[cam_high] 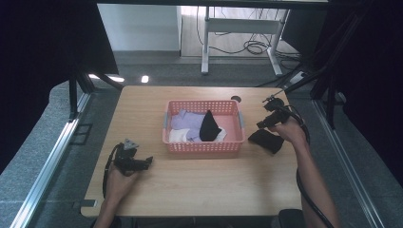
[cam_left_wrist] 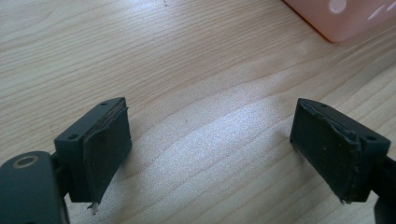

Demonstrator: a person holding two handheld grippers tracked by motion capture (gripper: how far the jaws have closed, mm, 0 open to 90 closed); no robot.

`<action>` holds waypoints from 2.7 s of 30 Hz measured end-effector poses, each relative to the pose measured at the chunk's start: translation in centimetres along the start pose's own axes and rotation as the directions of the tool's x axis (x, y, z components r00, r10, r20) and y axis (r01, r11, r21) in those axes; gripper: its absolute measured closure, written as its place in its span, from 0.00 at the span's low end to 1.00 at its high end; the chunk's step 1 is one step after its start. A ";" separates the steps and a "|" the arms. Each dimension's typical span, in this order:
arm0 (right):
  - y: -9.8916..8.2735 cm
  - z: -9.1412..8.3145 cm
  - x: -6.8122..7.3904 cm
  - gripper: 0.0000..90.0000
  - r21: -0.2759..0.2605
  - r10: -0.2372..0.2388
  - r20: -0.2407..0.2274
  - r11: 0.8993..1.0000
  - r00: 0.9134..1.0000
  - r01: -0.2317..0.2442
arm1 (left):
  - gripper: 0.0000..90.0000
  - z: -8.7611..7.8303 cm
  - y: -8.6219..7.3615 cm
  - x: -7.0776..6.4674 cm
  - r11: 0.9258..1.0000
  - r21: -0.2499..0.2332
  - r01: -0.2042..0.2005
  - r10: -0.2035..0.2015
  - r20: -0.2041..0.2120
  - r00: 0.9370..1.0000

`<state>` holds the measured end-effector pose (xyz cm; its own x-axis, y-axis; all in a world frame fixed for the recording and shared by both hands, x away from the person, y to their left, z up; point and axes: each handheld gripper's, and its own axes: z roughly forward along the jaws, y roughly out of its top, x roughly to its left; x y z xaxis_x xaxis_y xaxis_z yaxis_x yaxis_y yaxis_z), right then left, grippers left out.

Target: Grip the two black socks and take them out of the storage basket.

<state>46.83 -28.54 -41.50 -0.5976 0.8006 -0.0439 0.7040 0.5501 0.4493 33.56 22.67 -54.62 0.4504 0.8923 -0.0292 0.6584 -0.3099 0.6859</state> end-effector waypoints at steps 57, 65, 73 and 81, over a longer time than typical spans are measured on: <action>10.1 8.4 12.6 0.91 0.020 -0.269 -0.151 0.961 0.951 0.275 | 0.13 0.0 0.0 0.1 1.000 0.001 -0.003 0.003 0.002 1.000; 11.0 5.6 12.4 0.91 -0.029 -0.278 -0.125 0.960 0.952 0.277 | 0.13 0.0 0.0 0.0 1.000 0.001 -0.003 0.003 0.002 1.000; 11.8 3.3 12.3 0.91 -0.062 -0.284 -0.104 0.958 0.953 0.279 | 0.13 0.0 0.0 0.0 1.000 -0.003 0.001 -0.001 0.002 1.000; 11.5 1.4 11.5 0.91 -0.082 -0.279 -0.090 0.959 0.956 0.272 | 0.13 0.0 0.0 0.0 1.000 -0.002 -0.003 0.003 0.001 1.000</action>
<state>48.63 -12.68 -38.09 -0.8021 0.5908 -0.0870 0.4811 0.7257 0.4919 33.59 22.71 -54.63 0.4528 0.8912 -0.0279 0.6558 -0.3117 0.6876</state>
